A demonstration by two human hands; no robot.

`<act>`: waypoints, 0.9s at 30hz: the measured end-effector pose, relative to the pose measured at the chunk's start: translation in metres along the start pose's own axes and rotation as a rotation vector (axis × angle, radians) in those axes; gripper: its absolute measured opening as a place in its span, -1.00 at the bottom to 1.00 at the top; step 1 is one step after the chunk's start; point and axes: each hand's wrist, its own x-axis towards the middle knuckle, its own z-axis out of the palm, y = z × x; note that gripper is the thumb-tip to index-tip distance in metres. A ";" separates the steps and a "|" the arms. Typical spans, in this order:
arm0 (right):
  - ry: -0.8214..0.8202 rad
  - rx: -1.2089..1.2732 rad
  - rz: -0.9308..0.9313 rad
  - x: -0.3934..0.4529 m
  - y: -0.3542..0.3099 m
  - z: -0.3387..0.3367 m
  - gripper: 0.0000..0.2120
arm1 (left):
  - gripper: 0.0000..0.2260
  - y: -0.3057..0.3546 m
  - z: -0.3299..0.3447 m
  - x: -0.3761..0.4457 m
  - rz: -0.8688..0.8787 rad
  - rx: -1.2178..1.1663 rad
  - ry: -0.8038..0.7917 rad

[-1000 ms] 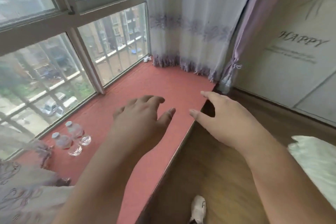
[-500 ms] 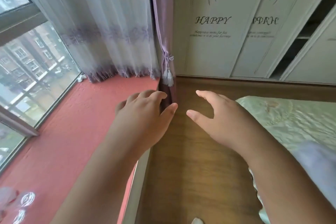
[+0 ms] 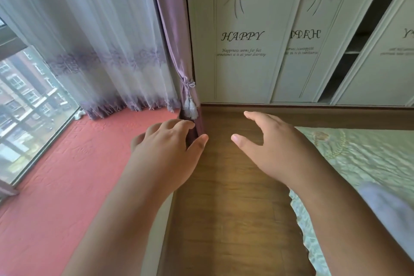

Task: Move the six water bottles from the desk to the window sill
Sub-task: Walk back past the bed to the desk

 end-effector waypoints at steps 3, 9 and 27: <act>0.005 -0.008 0.003 0.010 0.013 -0.004 -0.40 | -0.49 0.015 0.007 0.011 0.005 -0.009 -0.005; -0.002 -0.007 0.036 0.026 0.031 -0.007 -0.39 | -0.48 0.028 0.016 0.034 0.033 0.001 -0.027; 0.004 -0.093 0.209 0.165 0.006 0.026 -0.39 | -0.49 -0.019 0.038 0.213 0.170 -0.046 -0.075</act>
